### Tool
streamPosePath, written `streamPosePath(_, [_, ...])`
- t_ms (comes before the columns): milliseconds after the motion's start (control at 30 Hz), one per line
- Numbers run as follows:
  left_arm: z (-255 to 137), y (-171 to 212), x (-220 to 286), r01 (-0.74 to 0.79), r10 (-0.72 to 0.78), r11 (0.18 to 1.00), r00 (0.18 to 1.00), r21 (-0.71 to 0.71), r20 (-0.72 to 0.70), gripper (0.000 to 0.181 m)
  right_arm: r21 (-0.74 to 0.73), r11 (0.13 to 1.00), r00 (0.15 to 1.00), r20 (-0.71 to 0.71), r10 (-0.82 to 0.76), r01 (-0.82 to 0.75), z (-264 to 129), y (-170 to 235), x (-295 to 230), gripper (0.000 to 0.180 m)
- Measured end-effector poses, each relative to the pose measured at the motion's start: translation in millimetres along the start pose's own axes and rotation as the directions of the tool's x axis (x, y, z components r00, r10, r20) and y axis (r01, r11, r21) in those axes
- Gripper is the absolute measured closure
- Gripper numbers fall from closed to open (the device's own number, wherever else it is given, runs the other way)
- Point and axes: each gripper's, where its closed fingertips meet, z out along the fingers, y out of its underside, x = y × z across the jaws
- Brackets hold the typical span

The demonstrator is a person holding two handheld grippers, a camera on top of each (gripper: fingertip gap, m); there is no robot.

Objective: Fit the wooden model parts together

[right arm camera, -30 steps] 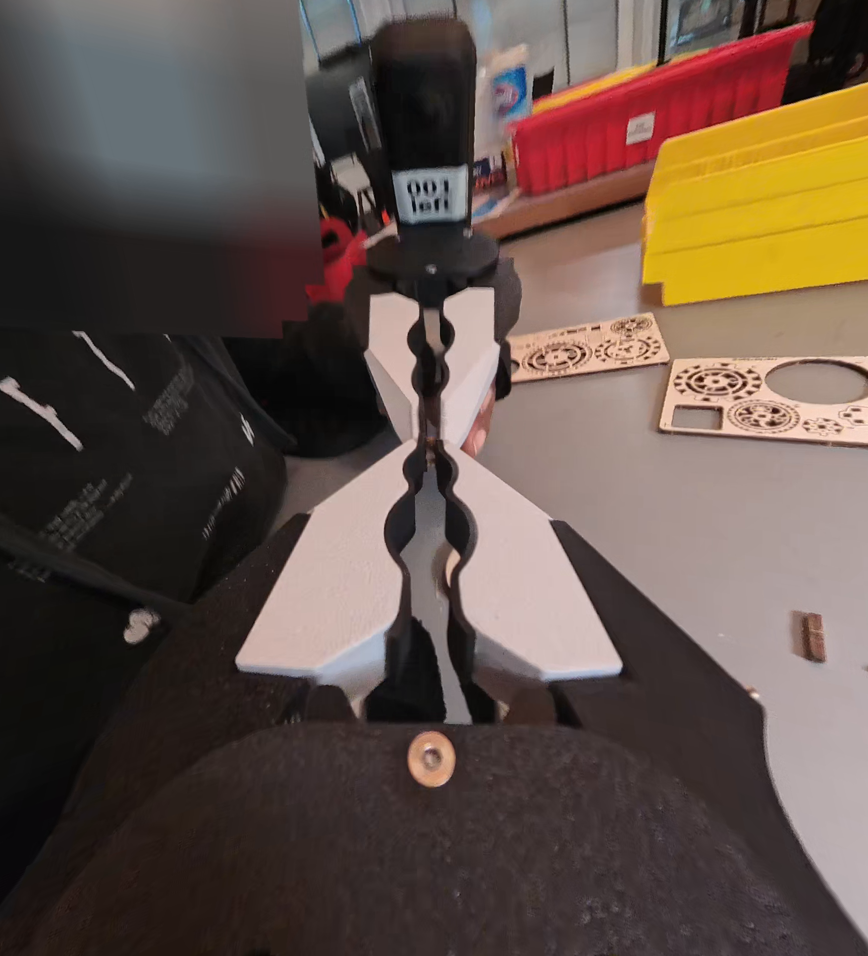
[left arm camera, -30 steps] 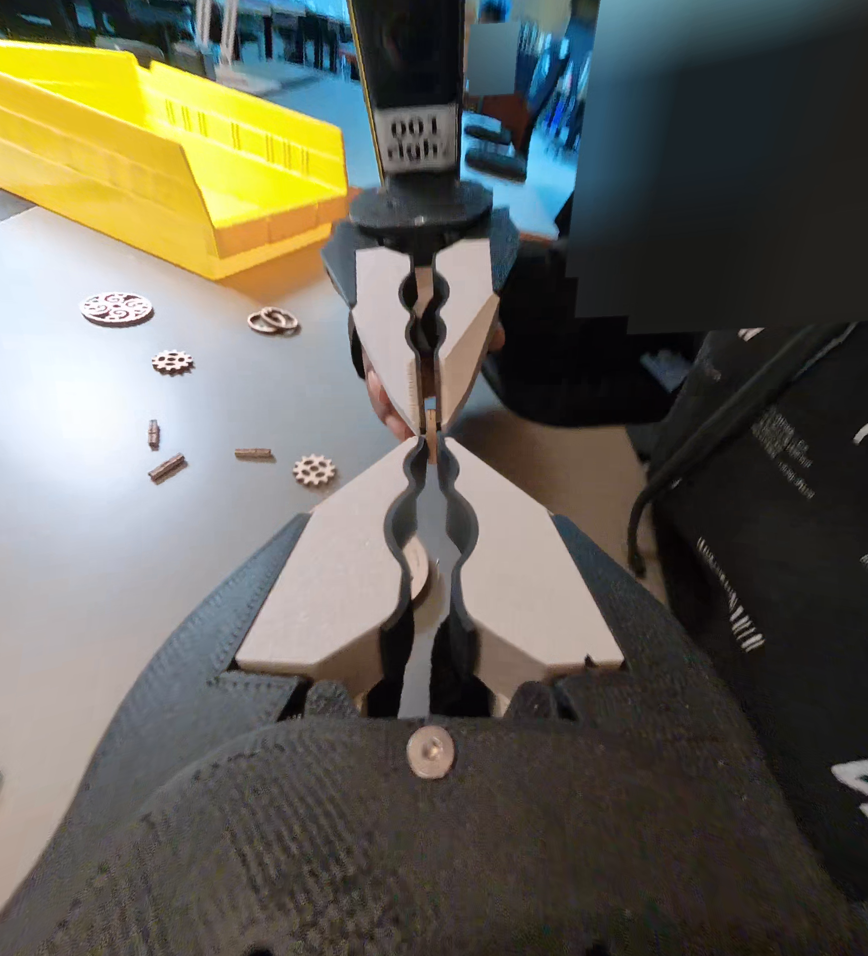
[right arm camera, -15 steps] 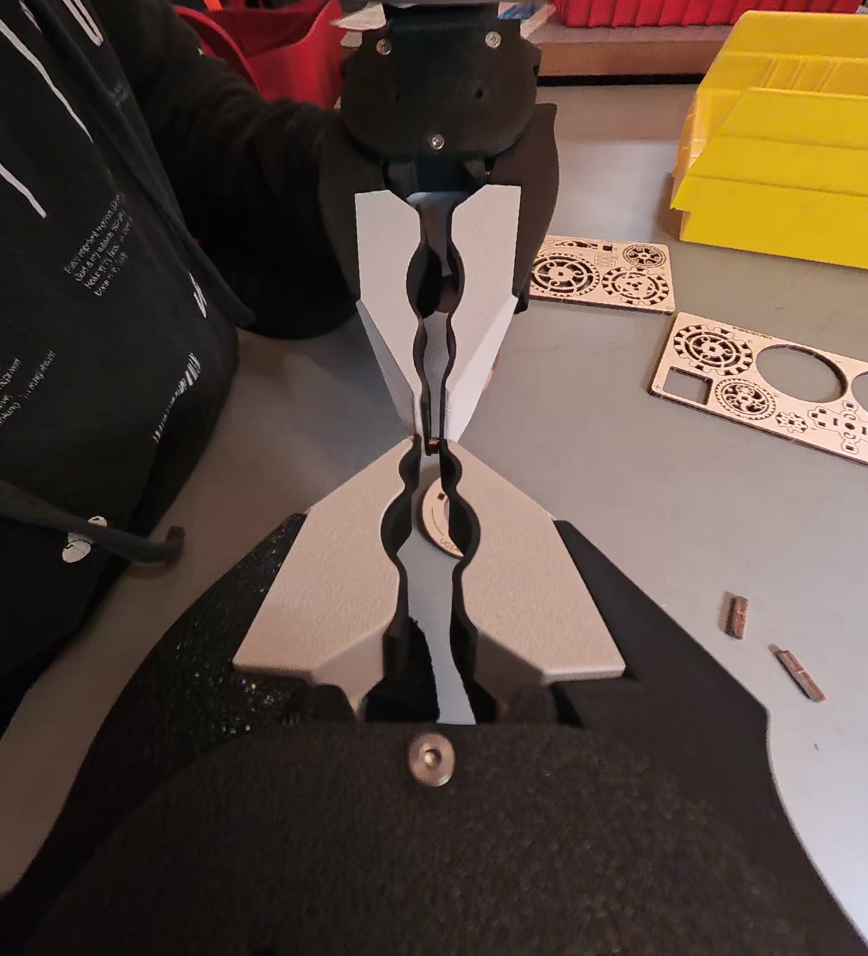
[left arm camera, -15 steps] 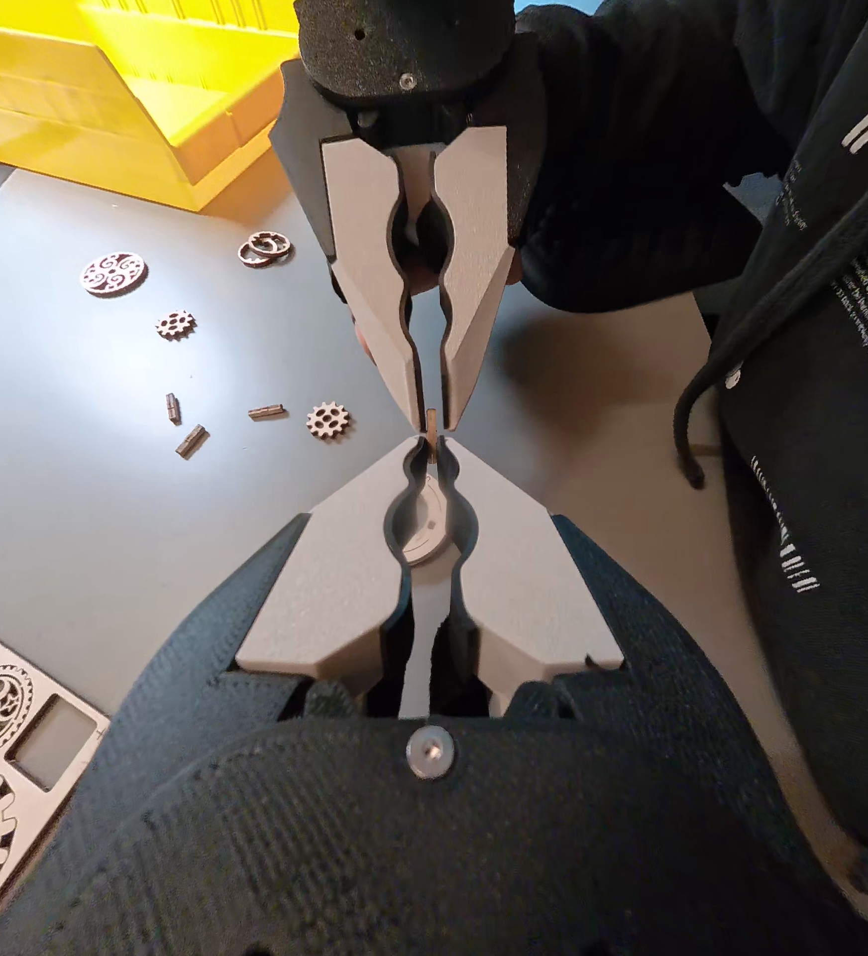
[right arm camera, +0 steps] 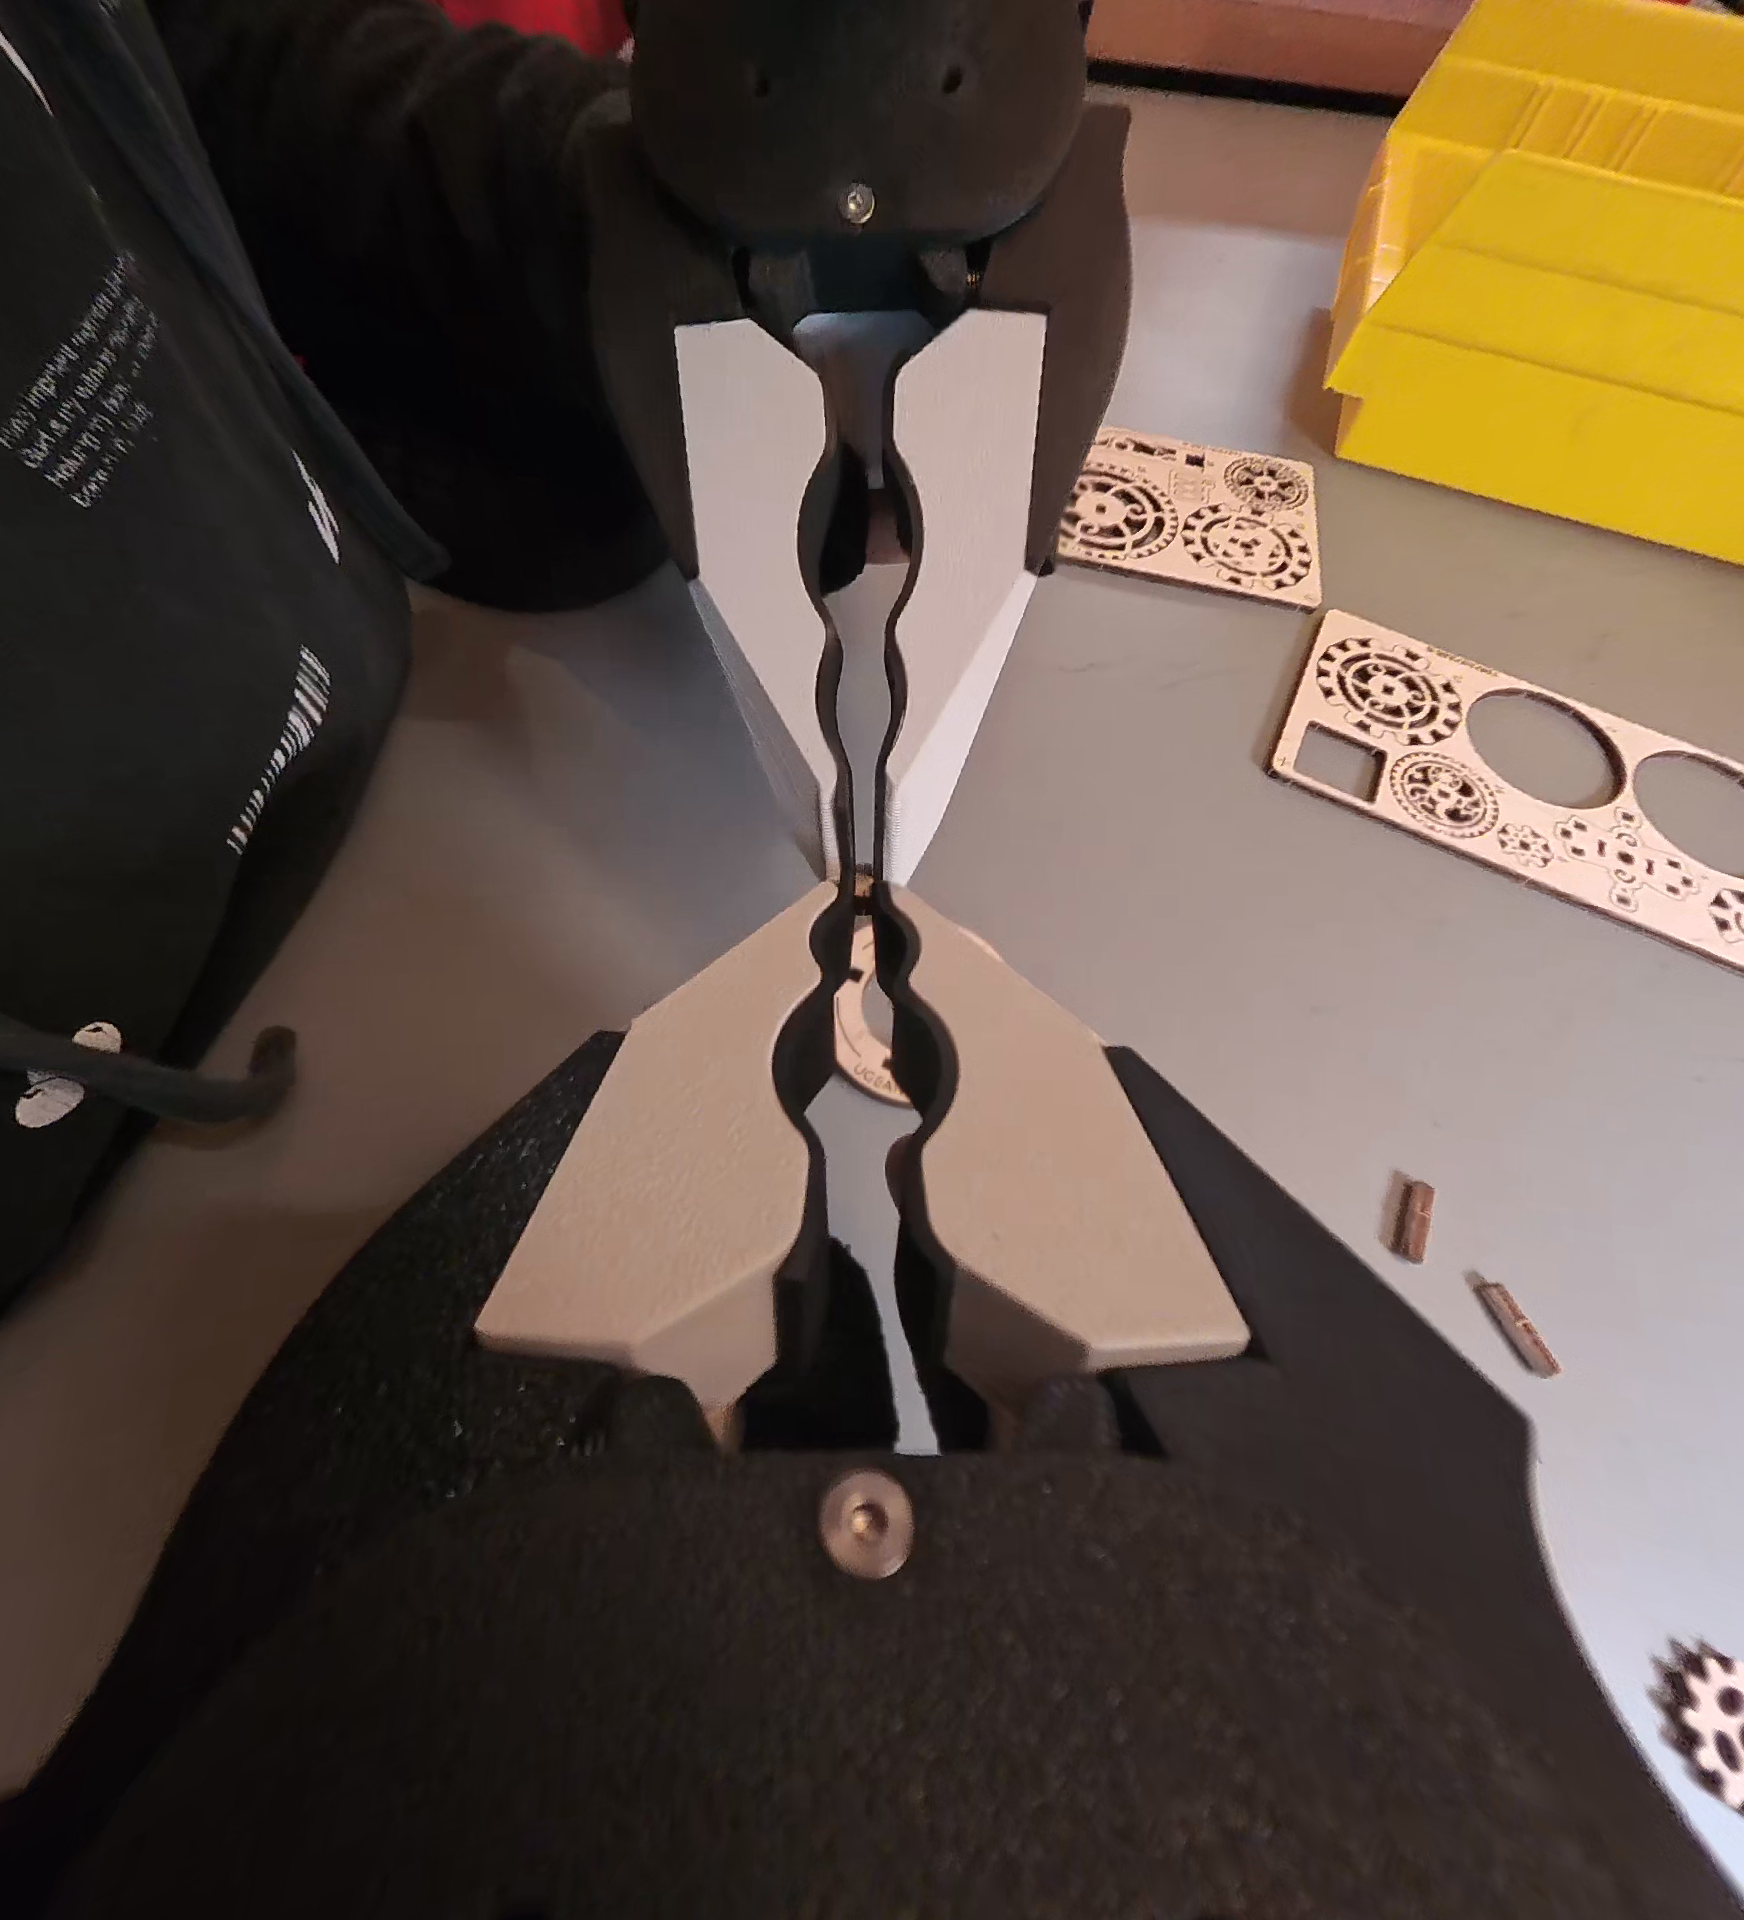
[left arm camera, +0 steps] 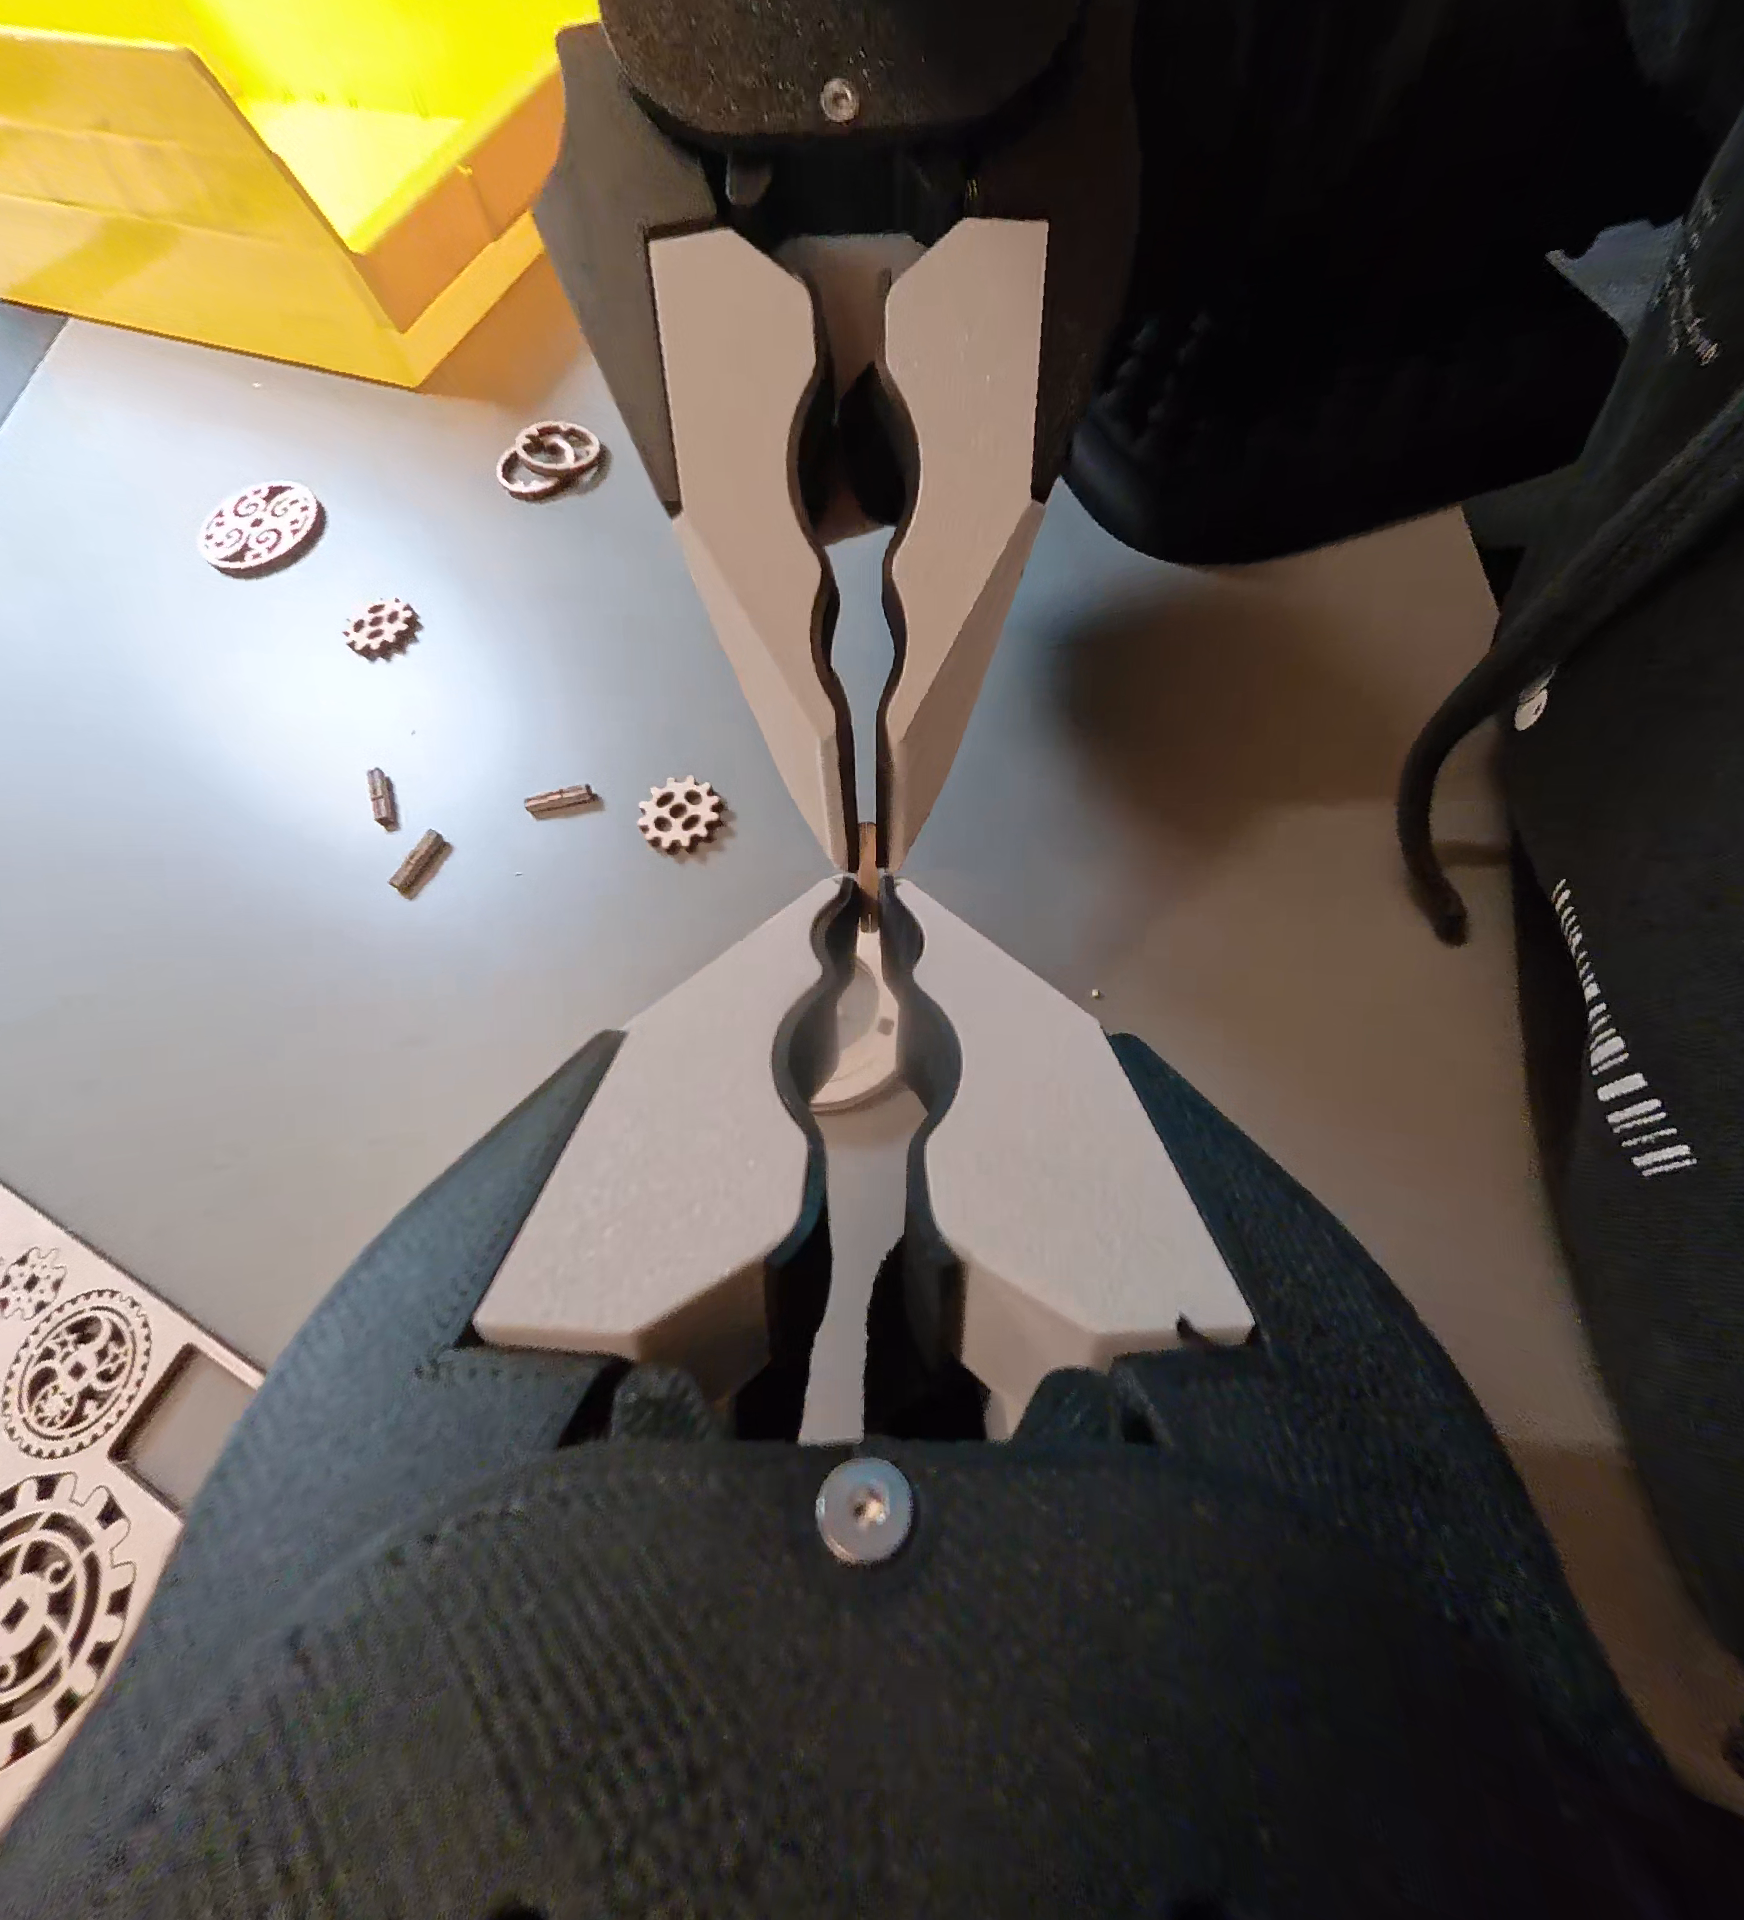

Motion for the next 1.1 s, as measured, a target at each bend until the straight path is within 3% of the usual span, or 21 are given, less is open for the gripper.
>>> streamPosePath(233, [-5,-6,-4,0.066,-0.065,0.994,0.998,0.085,-0.006,0.173,0.055,0.997,0.999,0.007,0.046,-0.046,-3,-1,3,0.179])
streamPosePath(367, [-8,-7,-6,0.074,-0.076,0.991,0.997,0.114,0.005,0.167,0.127,0.98,0.988,0.02,0.151,-0.152,-7,-6,10,0.179])
streamPosePath(433, [-10,-9,-10,0.054,-0.06,0.99,0.997,0.129,0.044,0.165,0.182,0.935,0.952,0.074,0.296,-0.305,-10,-12,16,0.179])
streamPosePath(567, [-16,-16,-22,0.01,-0.037,0.985,0.988,0.173,0.152,0.169,0.257,0.759,0.8,0.242,0.548,-0.598,-16,-24,25,0.179])
streamPosePath(733, [-21,-23,-24,-0.048,0.008,0.98,0.979,0.191,0.204,0.178,0.232,0.662,0.698,0.319,0.641,-0.713,-12,-26,23,0.179])
streamPosePath(967, [-20,-20,-22,0.008,-0.042,0.976,0.987,0.217,0.153,0.178,0.217,0.659,0.691,0.315,0.651,-0.72,-10,-23,21,0.179])
streamPosePath(1067, [-16,-12,-23,0.043,-0.071,0.979,0.989,0.201,0.132,0.176,0.189,0.703,0.726,0.253,0.64,-0.686,-8,-17,22,0.179])
streamPosePath(1100, [-14,-6,-25,0.076,-0.099,0.98,0.988,0.183,0.122,0.165,0.167,0.735,0.752,0.202,0.627,-0.658,-8,-11,24,0.179])
